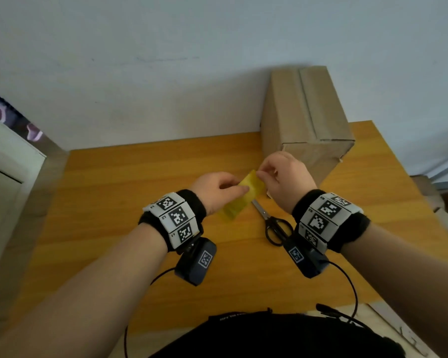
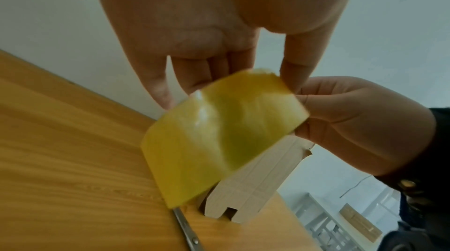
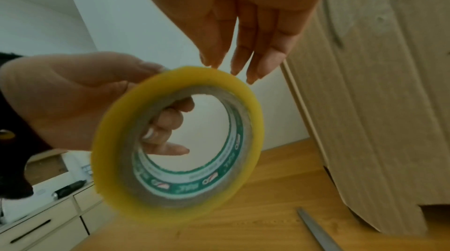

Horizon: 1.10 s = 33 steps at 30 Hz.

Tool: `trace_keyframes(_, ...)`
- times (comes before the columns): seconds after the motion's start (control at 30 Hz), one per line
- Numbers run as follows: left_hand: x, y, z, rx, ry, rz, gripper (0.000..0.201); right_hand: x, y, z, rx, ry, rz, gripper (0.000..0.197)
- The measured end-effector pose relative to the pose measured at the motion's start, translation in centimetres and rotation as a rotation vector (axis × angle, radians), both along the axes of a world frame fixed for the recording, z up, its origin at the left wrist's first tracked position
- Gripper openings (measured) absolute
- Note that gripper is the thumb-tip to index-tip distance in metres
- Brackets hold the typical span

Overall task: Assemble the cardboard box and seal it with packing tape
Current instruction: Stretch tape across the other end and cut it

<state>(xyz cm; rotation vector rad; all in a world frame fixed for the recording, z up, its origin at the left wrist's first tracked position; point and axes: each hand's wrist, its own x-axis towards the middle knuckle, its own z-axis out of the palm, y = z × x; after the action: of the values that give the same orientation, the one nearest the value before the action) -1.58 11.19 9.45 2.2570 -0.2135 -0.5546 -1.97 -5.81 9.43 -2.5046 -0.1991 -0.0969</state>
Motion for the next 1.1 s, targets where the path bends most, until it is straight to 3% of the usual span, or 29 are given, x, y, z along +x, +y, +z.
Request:
trace_keyframes(0.13, -1.1, -0.1, -0.2, -0.063, 0.064, -0.08, 0.025, -0.2, -0.9, 0.7, 0.042, 0.027, -0.052, 0.009)
trace_keyframes(0.27, -1.7, -0.2, -0.2, 0.055, -0.046, -0.132, 0.029, -1.1, -2.3, 1.0, -0.063, 0.089, -0.039, 0.014)
trace_keyframes(0.5, -1.2, -0.9, 1.5, 0.239, -0.168, -0.054, 0.047, -2.0, -4.7, 2.7, -0.024, 0.077, -0.078, 0.025)
trace_keyframes(0.6, -1.6, -2.1, 2.3, 0.119, -0.17, -0.009, 0.051, -1.6, -6.1, 3.5, 0.043, 0.072, -0.113, 0.016)
trace_keyframes(0.7, -1.8, -3.4, 3.1, -0.002, -0.263, 0.021, 0.071, -1.2, -7.7, 4.7, 0.074, 0.085, -0.11, 0.016)
trace_keyframes(0.77, -1.8, -3.9, 4.0, -0.012, -0.327, 0.029, 0.056, -1.0, -8.5, 5.5, 0.051, 0.083, -0.098, 0.019)
trace_keyframes(0.83, -1.5, -4.1, 4.9, 0.056, -0.338, 0.031, 0.045, -0.8, -8.9, 6.2, 0.023, 0.085, -0.106, 0.022)
trace_keyframes(1.0, -0.8, -4.0, 6.5, 0.529, -0.37, 0.041, 0.064, -0.1, -11.0, 7.3, 0.06, 0.056, -0.17, 0.022)
trace_keyframes(1.1, -0.7, -3.9, 6.3, 0.506, -0.332, 0.063, 0.069, 0.4, -11.9, 7.3, 0.033, 0.05, -0.204, 0.018)
